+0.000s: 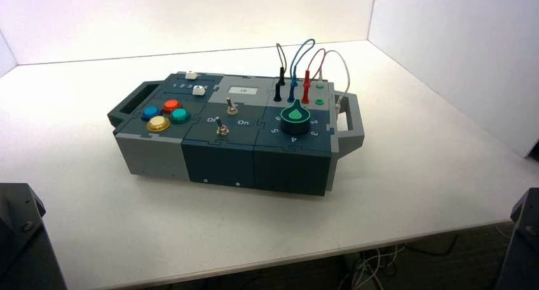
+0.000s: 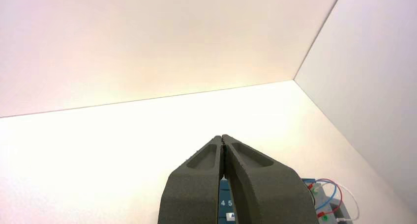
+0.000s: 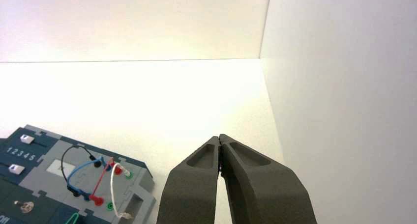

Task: Move the top slider to position 5.

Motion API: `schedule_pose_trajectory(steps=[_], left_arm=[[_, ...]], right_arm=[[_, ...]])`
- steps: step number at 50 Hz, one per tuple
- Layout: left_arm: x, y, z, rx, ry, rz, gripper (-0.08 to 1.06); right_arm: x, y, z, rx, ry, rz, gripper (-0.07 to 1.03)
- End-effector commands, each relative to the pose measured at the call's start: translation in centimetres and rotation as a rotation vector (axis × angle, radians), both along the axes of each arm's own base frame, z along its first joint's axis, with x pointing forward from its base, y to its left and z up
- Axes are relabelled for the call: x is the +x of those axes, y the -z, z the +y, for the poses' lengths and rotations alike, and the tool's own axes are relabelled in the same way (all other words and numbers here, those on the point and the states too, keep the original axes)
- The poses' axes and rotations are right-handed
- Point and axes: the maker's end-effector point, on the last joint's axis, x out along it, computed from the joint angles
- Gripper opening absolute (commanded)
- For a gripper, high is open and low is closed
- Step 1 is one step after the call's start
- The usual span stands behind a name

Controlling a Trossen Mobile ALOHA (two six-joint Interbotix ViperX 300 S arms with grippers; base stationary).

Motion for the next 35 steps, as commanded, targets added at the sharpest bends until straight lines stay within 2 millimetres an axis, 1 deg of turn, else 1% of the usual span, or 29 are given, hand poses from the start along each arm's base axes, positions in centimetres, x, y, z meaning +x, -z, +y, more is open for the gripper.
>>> schedule_pose_trajectory(steps=[1, 9, 20, 24, 29, 34, 35], left_arm=[[0.6, -1.9, 0.0, -0.003, -0.004, -0.038, -0.03], [0.7, -1.8, 0.0, -0.002, -0.004, -0.031, -0.03], [0.9, -1.5, -0.1, 0.007, -0.001, -0.017, -0.03], [1.1, -1.3, -0.1, 0.011, -0.001, -0.010, -0.03], [1.4, -1.0, -0.2, 0.018, 0.002, 0.002, -0.03], [1.7, -0.5, -0.2, 0.027, 0.004, 0.017, -0.03], [1.7, -0.5, -0.2, 0.027, 0.004, 0.019, -0.03]], right_arm=[[0.5, -1.7, 0.4, 0.004, -0.014, -0.041, -0.02], [0.3, -1.6, 1.2, 0.008, -0.047, -0.034, -0.02], [0.0, -1.6, 3.2, 0.018, -0.122, -0.022, -0.02], [0.0, -1.3, 4.4, 0.033, -0.163, 0.002, -0.02], [0.3, -0.6, 6.5, 0.051, -0.228, 0.054, -0.02], [1.1, 0.2, 8.8, 0.037, -0.291, 0.111, -0.02], [1.2, 0.3, 9.0, 0.035, -0.295, 0.117, -0.02]])
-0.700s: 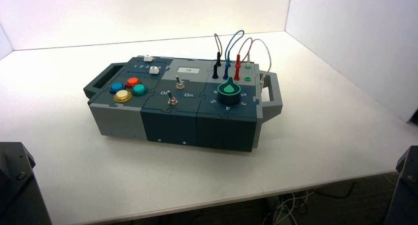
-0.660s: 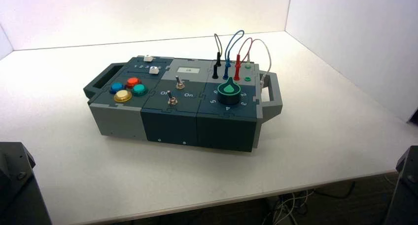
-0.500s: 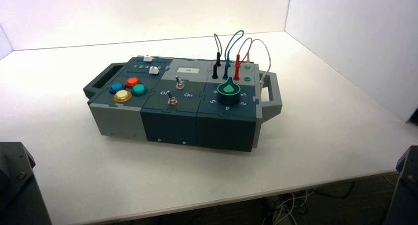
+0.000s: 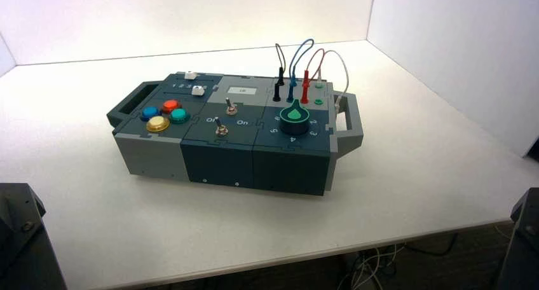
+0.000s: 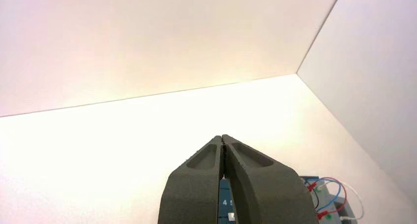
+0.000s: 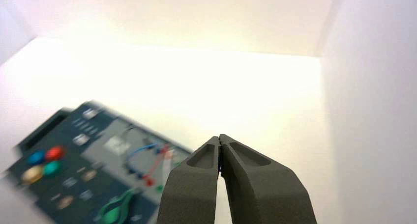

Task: Move the top slider to position 5.

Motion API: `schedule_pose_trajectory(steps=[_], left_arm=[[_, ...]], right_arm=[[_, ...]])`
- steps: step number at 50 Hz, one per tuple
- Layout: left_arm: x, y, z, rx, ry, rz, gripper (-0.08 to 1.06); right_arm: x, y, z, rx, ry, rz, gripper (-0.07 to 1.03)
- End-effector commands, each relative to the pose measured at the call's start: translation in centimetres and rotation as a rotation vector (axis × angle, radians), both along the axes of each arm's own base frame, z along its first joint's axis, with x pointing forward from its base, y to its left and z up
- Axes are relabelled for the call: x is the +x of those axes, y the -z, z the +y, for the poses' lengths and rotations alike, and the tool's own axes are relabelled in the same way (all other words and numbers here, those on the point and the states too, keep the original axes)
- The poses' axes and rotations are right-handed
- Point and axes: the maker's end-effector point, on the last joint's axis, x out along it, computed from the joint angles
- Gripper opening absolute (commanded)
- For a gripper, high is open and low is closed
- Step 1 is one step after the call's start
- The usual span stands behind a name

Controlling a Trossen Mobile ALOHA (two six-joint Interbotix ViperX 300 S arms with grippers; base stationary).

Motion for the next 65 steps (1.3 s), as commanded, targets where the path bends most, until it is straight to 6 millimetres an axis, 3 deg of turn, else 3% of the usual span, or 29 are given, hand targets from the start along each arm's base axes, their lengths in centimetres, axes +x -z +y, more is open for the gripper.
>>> schedule_pose_trajectory(steps=[1, 17, 25, 32, 35, 39, 58, 65], left_arm=[[0.5, -0.8, 0.0, 0.006, -0.001, -0.016, -0.03], [0.3, -0.8, 0.0, 0.014, 0.003, -0.022, -0.03], [0.2, -0.7, 0.1, 0.020, 0.006, -0.024, -0.03], [0.2, -0.8, 0.1, 0.020, 0.005, -0.029, -0.03], [0.2, -1.0, 0.1, 0.017, 0.005, -0.036, -0.03], [0.2, -1.1, 0.1, 0.019, 0.005, -0.038, -0.03], [0.2, -1.2, 0.1, 0.015, 0.004, -0.048, -0.03], [0.3, -1.3, 0.1, 0.015, 0.003, -0.049, -0.03]], right_arm=[[1.3, -0.4, 2.5, -0.001, -0.060, 0.032, -0.02], [6.6, 3.1, 11.8, -0.098, -0.229, 0.207, 0.01], [8.9, 6.5, 17.2, -0.182, -0.315, 0.316, 0.07], [10.7, 9.7, 20.5, -0.262, -0.376, 0.387, 0.07], [11.6, 11.0, 21.6, -0.295, -0.399, 0.414, -0.01], [12.8, 12.2, 22.8, -0.322, -0.414, 0.451, -0.02], [18.1, 12.7, 28.2, -0.341, -0.445, 0.491, -0.02], [18.0, 12.7, 30.4, -0.356, -0.481, 0.513, -0.02]])
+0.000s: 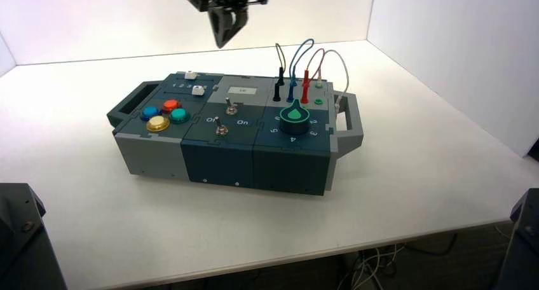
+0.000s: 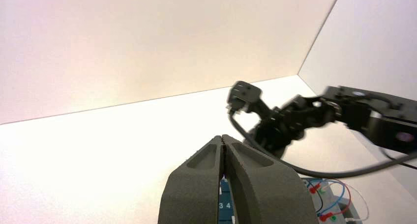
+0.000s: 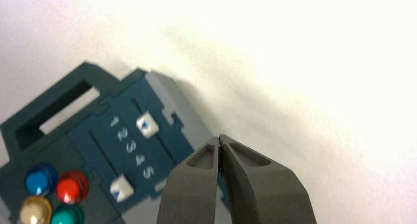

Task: Move the top slider to position 5.

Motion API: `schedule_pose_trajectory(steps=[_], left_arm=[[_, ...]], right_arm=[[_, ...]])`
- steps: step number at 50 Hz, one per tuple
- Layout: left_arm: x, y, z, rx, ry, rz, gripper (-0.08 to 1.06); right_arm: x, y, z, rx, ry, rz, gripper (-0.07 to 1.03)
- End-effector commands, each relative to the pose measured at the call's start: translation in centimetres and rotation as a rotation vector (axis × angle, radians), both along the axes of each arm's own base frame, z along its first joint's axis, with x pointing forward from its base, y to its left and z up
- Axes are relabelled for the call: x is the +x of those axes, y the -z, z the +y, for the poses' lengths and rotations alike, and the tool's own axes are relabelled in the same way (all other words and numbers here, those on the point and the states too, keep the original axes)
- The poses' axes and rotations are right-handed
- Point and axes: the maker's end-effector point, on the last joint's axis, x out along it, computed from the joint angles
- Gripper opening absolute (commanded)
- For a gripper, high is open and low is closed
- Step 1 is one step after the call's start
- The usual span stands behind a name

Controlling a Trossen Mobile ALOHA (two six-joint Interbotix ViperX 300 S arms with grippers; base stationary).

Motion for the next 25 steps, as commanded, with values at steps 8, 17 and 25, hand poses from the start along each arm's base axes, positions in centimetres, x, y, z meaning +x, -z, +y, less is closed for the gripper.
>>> schedule_pose_trajectory(steps=[8, 17, 25], left_arm=[[0.5, -0.7, 0.0, 0.007, 0.001, -0.021, -0.03], [0.6, -0.4, 0.0, 0.016, 0.002, -0.016, -0.03], [0.7, 0.1, 0.3, 0.028, -0.008, -0.005, -0.03]], right_arm=[[-1.4, -3.2, 5.7, 0.018, -0.104, 0.001, -0.02], [-2.3, -4.1, 7.6, 0.013, -0.137, 0.033, -0.02], [-3.1, -4.3, 7.6, -0.017, -0.121, 0.090, -0.02]])
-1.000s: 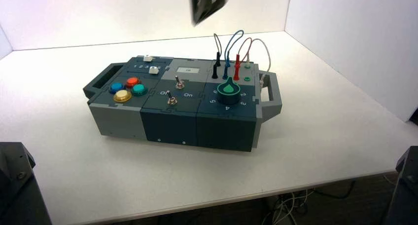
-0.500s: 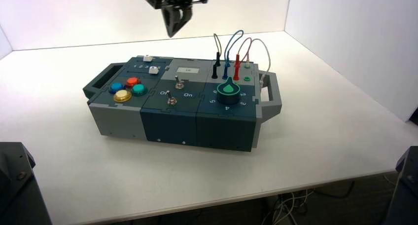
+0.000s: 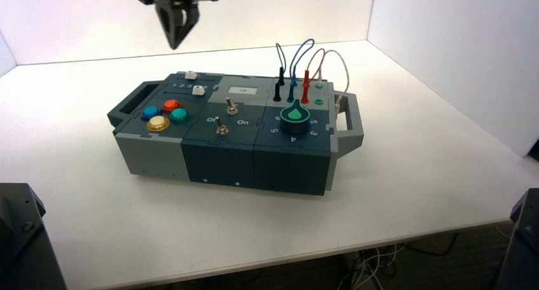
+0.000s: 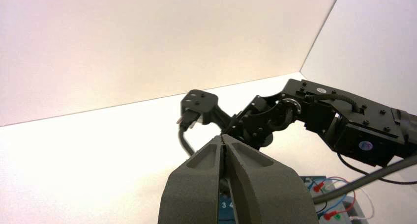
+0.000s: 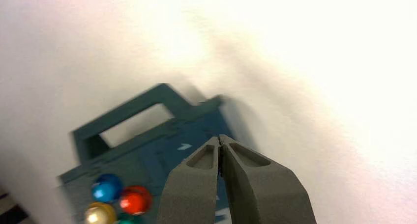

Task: Move the top slider to position 5.

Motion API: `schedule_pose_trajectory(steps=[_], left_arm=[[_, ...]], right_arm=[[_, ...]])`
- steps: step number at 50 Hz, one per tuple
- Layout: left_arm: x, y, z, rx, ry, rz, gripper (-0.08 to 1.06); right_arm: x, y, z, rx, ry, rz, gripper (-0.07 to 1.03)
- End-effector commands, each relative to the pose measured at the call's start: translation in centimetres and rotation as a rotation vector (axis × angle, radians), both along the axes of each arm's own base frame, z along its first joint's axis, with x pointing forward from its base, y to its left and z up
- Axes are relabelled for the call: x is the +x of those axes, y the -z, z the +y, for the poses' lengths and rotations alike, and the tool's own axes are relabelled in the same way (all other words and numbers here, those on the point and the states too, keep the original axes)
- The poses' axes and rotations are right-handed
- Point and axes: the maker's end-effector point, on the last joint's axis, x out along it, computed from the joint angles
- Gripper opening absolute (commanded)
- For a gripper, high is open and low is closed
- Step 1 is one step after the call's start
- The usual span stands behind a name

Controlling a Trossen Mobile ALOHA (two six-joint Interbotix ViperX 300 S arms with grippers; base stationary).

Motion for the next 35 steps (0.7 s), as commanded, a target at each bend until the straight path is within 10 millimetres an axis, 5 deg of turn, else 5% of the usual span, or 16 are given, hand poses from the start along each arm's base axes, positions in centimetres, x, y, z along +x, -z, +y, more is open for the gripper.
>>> schedule_pose_trajectory(steps=[1, 17, 35], left_arm=[[0.3, -0.4, 0.4, 0.008, -0.013, -0.018, -0.03], [0.6, -0.5, 0.5, 0.016, -0.017, -0.024, -0.03], [1.1, -0.4, 0.5, 0.020, -0.018, -0.026, -0.03]], right_arm=[[0.0, -3.0, 0.1, 0.019, 0.011, -0.003, -0.02], [-0.7, 0.3, -0.7, -0.040, 0.010, 0.054, -0.02], [-0.3, 0.5, 0.0, -0.025, 0.011, 0.050, -0.02]])
